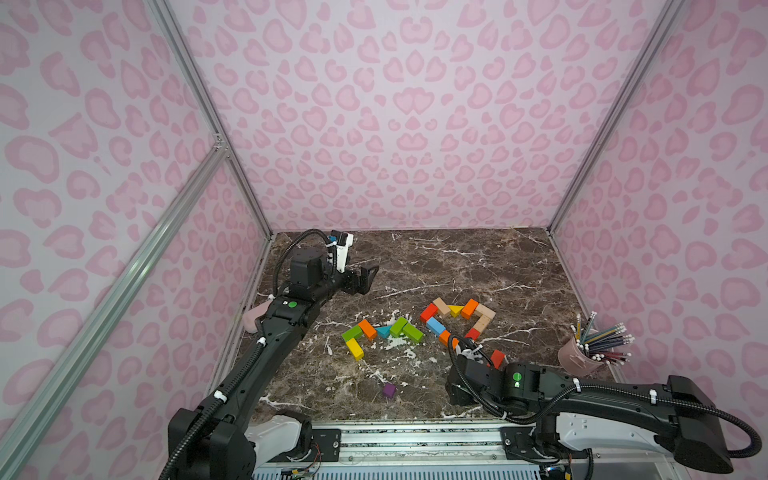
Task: Assemble a heart with building blocks
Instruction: Move the building block to the center of the board.
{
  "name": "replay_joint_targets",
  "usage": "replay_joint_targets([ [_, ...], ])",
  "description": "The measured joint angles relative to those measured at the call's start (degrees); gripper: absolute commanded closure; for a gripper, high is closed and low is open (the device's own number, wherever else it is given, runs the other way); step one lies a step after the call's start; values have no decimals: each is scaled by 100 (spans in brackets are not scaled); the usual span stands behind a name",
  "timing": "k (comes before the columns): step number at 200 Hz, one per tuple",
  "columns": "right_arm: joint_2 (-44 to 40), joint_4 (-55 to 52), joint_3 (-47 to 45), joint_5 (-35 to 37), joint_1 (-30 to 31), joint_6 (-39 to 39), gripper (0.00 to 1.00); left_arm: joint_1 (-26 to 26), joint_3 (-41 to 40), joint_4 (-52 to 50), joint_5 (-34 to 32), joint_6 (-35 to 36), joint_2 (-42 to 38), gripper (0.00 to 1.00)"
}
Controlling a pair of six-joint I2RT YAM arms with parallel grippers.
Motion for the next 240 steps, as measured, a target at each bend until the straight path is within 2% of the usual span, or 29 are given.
replay_joint_targets([
  [33, -170, -129, -120, 59, -15, 109, 13, -11, 0, 0, 0, 0, -20, 2],
  [86, -647, -295, -306, 142, -470, -208, 7, -11, 0, 0, 2, 0, -20, 2],
  [132, -634, -61, -385, -260, -988, -791, 6, -24, 0, 0, 2, 0, -20, 2],
  [205, -72, 120, -413, -713, -1008, -1207, 8, -44, 0, 0, 2, 0, -20, 2],
  [240, 205, 57, -295, -737, -822, -1272, 11, -52, 0, 0, 4, 0, -17, 2],
])
